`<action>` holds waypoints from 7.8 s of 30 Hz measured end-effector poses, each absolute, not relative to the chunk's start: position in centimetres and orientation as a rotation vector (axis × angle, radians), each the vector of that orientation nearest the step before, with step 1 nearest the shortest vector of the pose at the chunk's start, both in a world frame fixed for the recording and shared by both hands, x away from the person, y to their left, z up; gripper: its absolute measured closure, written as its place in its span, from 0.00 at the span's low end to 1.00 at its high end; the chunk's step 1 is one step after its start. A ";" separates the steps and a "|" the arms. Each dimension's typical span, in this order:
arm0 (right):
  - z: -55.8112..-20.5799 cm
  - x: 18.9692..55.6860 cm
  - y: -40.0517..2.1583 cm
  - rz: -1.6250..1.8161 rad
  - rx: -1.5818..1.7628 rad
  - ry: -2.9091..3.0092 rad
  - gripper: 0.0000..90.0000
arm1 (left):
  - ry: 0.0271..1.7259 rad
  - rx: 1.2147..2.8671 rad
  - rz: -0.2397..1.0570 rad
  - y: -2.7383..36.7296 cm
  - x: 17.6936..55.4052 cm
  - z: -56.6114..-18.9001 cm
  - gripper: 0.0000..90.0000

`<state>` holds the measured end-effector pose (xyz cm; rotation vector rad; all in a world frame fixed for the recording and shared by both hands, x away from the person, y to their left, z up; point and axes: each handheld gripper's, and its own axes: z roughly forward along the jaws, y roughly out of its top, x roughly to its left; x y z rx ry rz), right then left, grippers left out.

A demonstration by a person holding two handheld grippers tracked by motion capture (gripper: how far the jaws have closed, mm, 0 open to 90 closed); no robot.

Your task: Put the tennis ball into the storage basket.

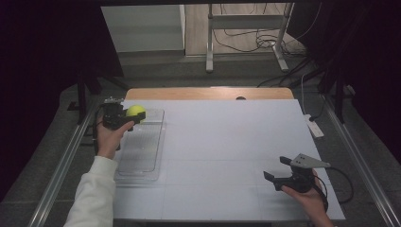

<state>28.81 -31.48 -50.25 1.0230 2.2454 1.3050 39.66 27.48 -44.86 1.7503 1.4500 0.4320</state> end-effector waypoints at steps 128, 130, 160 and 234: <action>-50.3 28.8 -31.4 1.301 1.017 2.248 0.10 | 1.633 2.122 0.513 25.8 43.6 -50.4 0.28; -50.3 28.8 -31.5 1.302 1.018 2.248 0.10 | 1.633 2.112 0.511 25.8 43.6 -50.3 0.27; -50.3 28.7 -31.5 1.298 1.021 2.247 0.10 | 1.504 2.024 0.534 25.7 41.5 -47.9 0.13; -50.1 28.7 -31.4 1.316 1.014 2.245 0.10 | 1.052 1.912 0.387 21.7 27.2 -48.0 0.14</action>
